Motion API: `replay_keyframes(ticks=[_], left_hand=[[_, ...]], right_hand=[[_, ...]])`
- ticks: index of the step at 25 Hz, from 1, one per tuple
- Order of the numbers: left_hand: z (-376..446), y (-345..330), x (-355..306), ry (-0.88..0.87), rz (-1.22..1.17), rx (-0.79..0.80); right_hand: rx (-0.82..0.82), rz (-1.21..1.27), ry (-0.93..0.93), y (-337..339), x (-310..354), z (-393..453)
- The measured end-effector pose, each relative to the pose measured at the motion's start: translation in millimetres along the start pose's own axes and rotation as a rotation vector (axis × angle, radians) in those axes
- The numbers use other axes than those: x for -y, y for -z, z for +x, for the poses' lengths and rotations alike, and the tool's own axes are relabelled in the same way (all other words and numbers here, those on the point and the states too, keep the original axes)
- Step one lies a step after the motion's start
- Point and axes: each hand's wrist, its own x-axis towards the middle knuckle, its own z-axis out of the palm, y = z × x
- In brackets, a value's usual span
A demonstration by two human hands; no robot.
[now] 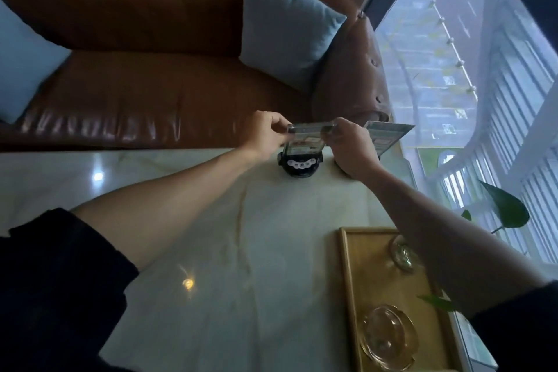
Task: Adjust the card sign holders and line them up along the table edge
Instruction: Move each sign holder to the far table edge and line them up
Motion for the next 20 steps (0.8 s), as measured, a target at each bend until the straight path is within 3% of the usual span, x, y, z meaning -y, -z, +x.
replay_keyframes(ticks=[7,12,15,20], left_hand=[[7,-19,7,0.022,-0.029,0.02],[8,-20,0,0.036,-0.014,0.078],[-2,-8,-3,0.071,-0.045,0.138],[-42,47,7,0.081,-0.035,0.2]], right_hand=[[0.012,-0.017,-0.011,1,-11,5],[0.018,0.063,-0.128,-1,-13,4],[0.049,-0.001,-0.176,0,-8,-1],[-0.084,0.009,-0.306,1,21,-39]])
